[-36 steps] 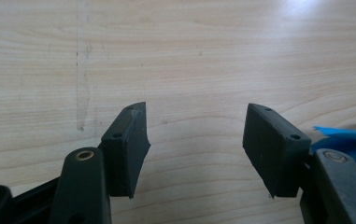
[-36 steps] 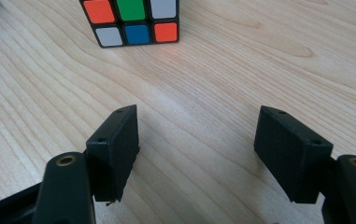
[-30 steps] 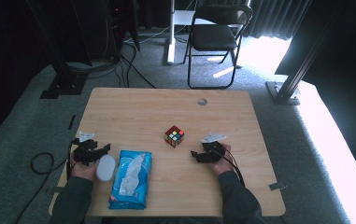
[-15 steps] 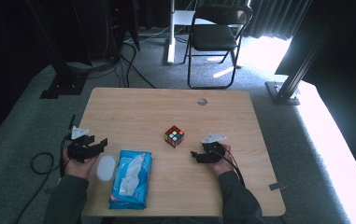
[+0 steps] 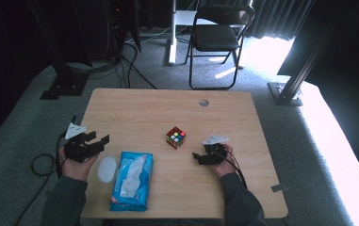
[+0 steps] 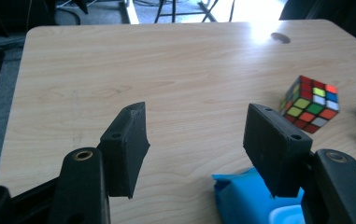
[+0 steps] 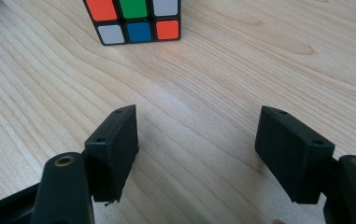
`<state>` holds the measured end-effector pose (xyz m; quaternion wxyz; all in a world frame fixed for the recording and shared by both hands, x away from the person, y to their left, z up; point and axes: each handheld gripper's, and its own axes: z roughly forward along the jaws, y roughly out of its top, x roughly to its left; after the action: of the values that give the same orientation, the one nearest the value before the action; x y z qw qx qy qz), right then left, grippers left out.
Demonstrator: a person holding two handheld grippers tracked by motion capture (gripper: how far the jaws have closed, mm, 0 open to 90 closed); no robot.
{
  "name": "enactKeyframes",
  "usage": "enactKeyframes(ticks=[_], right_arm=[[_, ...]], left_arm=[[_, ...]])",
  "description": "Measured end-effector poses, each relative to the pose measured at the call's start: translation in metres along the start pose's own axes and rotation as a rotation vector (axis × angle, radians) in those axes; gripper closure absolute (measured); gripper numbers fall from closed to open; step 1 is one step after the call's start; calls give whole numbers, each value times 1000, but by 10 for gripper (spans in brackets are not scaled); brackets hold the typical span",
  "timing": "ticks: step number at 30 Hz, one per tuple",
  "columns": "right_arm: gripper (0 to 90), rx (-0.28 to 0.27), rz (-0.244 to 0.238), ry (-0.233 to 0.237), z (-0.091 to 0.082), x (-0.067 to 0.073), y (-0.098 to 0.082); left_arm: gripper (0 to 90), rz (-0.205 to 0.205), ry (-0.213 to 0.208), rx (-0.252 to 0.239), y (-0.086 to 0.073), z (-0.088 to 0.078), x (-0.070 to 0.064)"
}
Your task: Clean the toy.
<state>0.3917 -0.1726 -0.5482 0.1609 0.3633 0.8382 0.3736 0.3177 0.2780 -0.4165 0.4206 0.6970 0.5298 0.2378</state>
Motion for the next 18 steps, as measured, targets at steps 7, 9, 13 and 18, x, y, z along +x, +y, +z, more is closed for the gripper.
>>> enactKeyframes(ticks=[7,9,13,18], right_arm=[[298,0,0,0,0,0,0],[298,0,-1,0,0,0,0],[298,0,0,0,0,0,0],[298,0,0,0,0,0,0]], left_arm=[[409,28,-60,-8,6,-8,-15],[415,42,-78,0,7,-9,-21],[413,67,-103,14,8,-7,-32],[413,86,-123,30,6,-6,-41]])
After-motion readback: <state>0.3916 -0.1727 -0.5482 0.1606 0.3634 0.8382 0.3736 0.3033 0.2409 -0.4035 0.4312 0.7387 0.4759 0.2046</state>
